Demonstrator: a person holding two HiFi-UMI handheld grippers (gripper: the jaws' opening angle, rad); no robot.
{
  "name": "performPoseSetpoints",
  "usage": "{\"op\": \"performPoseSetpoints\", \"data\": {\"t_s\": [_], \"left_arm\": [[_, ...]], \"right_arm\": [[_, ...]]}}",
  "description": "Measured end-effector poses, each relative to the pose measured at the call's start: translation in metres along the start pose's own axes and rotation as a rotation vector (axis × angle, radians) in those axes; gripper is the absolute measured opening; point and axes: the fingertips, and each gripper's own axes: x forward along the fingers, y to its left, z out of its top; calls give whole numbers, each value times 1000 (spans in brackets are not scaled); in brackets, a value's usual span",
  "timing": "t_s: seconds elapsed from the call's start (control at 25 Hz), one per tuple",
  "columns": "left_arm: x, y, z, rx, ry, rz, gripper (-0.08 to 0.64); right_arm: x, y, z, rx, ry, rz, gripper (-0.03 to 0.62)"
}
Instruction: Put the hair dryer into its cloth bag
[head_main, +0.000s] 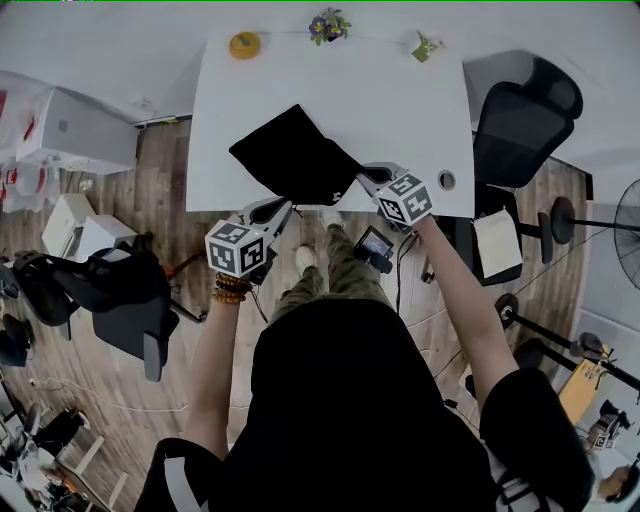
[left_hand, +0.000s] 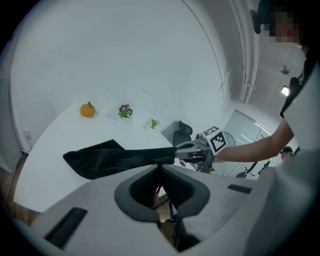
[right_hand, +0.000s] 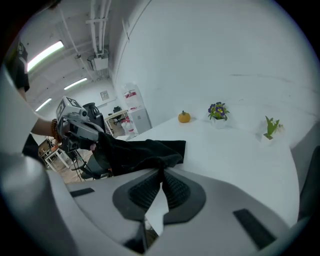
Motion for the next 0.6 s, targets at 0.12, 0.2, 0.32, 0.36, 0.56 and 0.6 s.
{"op": "performPoseSetpoints", "data": {"t_s": [0.12,0.2,0.32,0.36,0.56,0.6], "left_arm": [[-13,6,17,4,-38,14,40],[-20,12,28,11,-63,29,40],[-27,21,42,15,-98,49,40],[-29,23,46,12,-109,52,40],[-37,28,68,67,-136,85,40],[-38,27,74,83,-142,90,40]], "right_arm": [[-6,4,18,42,-51,12,37],[-10,5,29,61,-73,18,37],[-16,6,45,63,-93,20,37],[-18,6,50,62,-101,20,37],[-30,9,80,89,-173,29,37],[-33,10,86,93,-190,32,37]]}}
